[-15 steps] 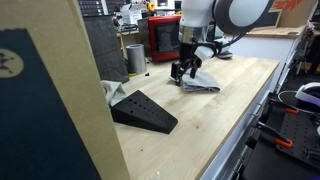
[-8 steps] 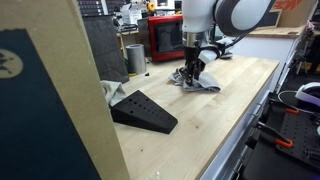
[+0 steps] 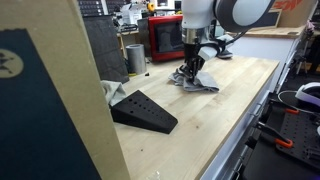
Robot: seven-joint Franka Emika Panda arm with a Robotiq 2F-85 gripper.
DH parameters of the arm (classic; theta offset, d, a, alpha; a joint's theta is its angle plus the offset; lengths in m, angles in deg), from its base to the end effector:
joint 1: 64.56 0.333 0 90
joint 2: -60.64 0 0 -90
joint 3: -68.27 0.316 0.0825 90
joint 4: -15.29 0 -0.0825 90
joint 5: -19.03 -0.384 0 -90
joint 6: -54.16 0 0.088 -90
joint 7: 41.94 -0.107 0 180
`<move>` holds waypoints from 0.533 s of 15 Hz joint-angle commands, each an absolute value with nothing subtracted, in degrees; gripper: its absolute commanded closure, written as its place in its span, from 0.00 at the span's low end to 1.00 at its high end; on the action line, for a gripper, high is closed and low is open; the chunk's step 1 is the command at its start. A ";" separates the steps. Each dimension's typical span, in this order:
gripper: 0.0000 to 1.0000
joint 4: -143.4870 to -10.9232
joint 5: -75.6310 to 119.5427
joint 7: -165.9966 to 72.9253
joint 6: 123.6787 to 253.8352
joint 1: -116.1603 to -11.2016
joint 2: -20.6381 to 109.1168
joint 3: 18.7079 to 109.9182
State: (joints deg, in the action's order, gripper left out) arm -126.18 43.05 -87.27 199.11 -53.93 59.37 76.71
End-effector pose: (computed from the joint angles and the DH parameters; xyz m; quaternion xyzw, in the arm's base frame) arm 0.4512 0.1607 0.2875 0.9907 -0.0586 0.0809 0.0923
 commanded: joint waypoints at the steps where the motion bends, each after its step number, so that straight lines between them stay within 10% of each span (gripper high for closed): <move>1: 0.98 -127.86 44.36 -88.35 196.55 -54.63 66.29 76.70; 8: 0.98 -134.98 45.72 -90.00 192.08 -64.31 81.64 75.69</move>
